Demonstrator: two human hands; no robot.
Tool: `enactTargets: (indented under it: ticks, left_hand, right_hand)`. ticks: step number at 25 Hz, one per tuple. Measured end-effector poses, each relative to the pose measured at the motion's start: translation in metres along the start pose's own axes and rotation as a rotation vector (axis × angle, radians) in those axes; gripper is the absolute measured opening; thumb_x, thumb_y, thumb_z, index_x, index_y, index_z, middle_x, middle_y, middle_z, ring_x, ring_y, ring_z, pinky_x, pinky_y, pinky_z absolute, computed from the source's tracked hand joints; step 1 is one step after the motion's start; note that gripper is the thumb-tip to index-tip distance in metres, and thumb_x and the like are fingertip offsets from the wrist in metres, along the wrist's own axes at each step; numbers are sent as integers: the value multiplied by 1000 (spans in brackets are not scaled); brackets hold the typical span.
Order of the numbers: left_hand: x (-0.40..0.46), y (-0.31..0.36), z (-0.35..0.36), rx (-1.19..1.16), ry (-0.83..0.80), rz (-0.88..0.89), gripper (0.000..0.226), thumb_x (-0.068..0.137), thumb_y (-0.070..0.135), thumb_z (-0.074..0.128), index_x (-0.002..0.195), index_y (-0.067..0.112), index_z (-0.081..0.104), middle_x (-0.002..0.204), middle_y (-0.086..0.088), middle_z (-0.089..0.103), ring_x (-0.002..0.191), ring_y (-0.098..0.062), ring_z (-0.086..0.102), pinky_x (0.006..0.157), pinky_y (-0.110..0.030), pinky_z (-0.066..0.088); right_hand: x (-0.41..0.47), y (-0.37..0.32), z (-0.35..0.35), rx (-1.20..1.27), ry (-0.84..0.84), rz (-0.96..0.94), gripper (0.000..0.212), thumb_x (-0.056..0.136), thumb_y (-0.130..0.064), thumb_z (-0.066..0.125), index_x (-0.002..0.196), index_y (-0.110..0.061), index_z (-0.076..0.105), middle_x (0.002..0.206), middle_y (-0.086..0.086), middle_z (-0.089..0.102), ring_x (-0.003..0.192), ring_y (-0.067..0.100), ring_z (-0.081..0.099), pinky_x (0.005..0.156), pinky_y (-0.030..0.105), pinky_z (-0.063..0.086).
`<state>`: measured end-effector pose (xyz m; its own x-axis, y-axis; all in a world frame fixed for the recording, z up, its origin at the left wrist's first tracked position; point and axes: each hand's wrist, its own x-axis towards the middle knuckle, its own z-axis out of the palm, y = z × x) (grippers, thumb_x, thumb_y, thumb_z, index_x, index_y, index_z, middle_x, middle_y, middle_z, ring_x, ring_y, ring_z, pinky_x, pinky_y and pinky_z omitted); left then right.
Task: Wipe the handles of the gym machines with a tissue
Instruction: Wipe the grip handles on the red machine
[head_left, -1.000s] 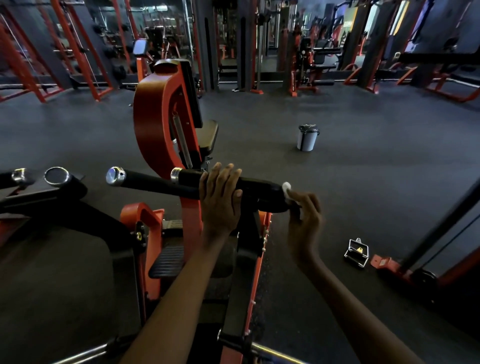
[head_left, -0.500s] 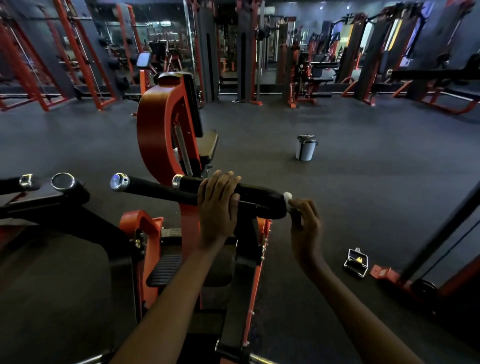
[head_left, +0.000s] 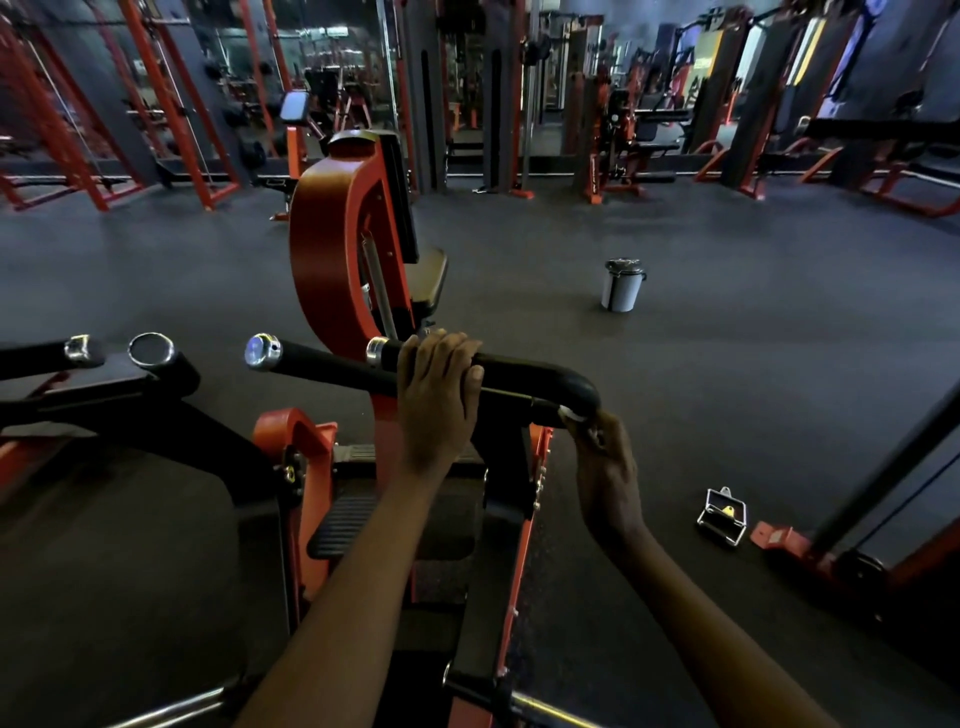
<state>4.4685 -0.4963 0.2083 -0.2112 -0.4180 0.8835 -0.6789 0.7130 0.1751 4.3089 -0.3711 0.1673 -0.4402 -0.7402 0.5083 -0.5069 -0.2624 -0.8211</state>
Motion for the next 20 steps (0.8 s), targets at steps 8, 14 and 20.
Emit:
enactTargets:
  ticks: [8, 14, 20]
  left_hand:
    - [-1, -2, -6, 9, -24, 34, 41, 105, 32, 22, 115, 10, 56, 116, -10, 61, 120, -26, 49, 112, -45, 28]
    - [6, 9, -4, 6, 108, -14, 40, 106, 32, 9, 98, 14, 44, 100, -6, 51, 93, -31, 57, 98, -48, 44]
    - [-2, 6, -1, -31, 30, -39, 41, 106, 35, 18, 116, 13, 51, 119, -8, 56, 120, -29, 50, 114, -40, 23]
  right_hand:
    - [-4, -10, 6, 190, -41, 103, 15, 97, -31, 45, 108, -34, 56, 106, -8, 56, 99, 7, 58, 79, 25, 52]
    - [-2, 19, 16, -44, -101, 120, 18, 95, -40, 44, 109, -38, 57, 109, -3, 60, 96, 14, 60, 80, 46, 53]
    - [5, 35, 4, -444, -20, -186, 39, 91, -38, 45, 121, -19, 61, 107, 4, 54, 82, 21, 58, 57, 28, 47]
